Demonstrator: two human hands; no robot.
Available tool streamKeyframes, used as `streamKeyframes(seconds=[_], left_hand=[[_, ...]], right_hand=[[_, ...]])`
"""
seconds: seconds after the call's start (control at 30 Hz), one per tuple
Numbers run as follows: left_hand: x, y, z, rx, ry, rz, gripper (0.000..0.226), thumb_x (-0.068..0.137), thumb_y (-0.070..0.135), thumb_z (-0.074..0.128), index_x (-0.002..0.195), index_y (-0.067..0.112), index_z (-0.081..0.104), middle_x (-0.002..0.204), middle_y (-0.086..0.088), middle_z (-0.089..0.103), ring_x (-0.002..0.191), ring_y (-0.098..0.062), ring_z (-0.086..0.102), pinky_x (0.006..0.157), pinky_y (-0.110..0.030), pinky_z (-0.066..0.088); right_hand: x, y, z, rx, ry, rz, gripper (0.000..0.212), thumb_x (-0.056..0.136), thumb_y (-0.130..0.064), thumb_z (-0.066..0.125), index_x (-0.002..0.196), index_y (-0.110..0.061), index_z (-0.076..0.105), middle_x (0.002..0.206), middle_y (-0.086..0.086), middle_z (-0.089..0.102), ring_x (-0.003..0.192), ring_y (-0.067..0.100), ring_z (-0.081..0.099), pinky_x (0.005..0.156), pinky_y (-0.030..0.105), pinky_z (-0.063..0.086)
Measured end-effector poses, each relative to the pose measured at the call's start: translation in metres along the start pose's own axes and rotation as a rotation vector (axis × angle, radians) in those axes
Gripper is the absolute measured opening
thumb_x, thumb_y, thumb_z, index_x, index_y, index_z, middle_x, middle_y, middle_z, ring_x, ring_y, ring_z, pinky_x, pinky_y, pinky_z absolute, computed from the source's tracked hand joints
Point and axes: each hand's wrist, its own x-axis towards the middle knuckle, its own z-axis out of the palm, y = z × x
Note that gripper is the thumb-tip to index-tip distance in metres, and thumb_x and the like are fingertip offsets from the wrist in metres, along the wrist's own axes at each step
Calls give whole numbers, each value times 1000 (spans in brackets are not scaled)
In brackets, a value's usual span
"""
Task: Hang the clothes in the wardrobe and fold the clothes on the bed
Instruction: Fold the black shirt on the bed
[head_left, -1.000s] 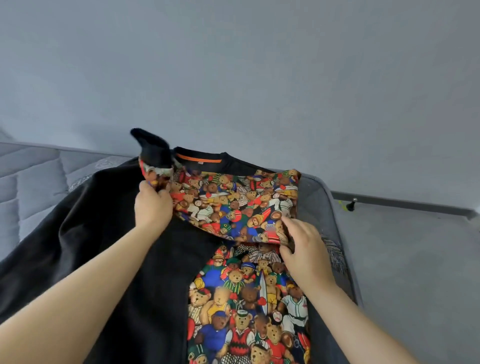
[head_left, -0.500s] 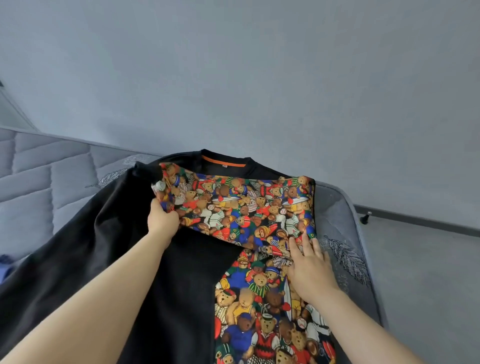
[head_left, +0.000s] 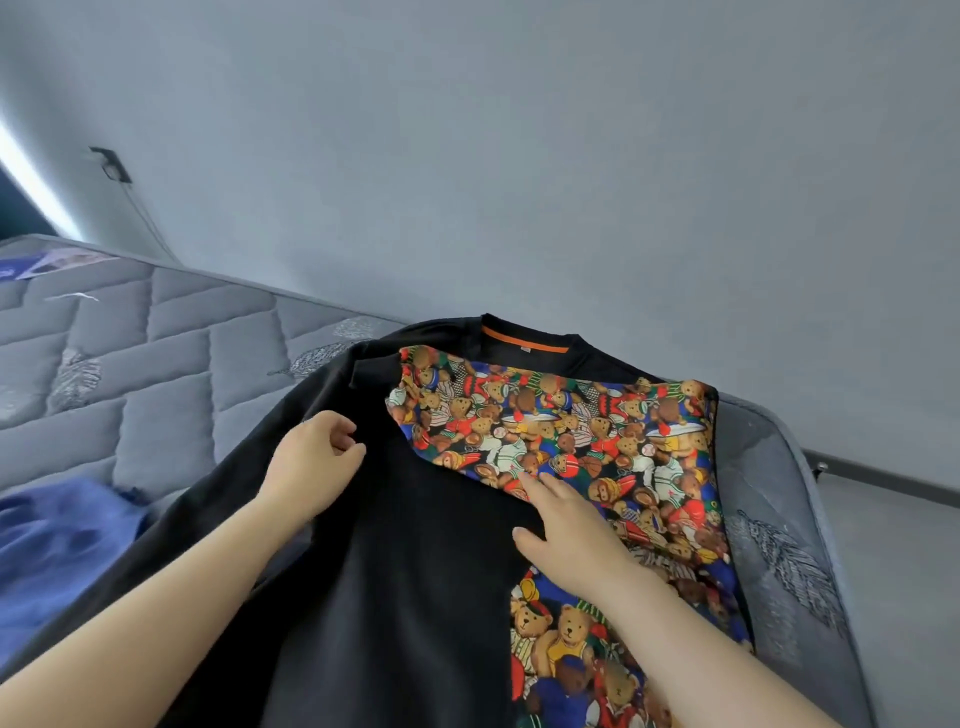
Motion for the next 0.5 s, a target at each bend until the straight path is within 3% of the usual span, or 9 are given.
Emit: streamKeyframes(seconds=[0.13,0.23,0.33,0.5], left_hand=[[5,-32,-43,193,117,-6,32,82,13,66,112,6,62,107,-13,64,102,-33,58,90,-39,45],[4,-56,-58,351,-88,-254,54,84,40,68,120,3,53,123,-20,55,112,-39,52,93,-41,44],[-3,-75,-71,423,-314,-411,74,81,61,63,120,-1,53,123,-19,58,112,-34,55,90,-35,45],[-9,-97,-93,70,-320,-434,47,78,47,74,103,8,68,100,-10,69,92,-26,64,86,-34,51]], right_hand=[[15,-46,3,48,26,-92,65,98,-37,46,154,-21,17,158,0,23,146,18,19,117,37,25],[22,-73,6,53,33,-149,65,98,-35,47,154,-20,18,156,-2,26,143,16,24,115,33,26],[25,-92,8,66,23,-169,64,98,-34,47,154,-22,18,156,-4,25,143,15,25,113,30,26],[24,-115,14,88,-44,-182,64,98,-33,48,154,-26,17,157,-6,22,143,12,25,110,29,29]])
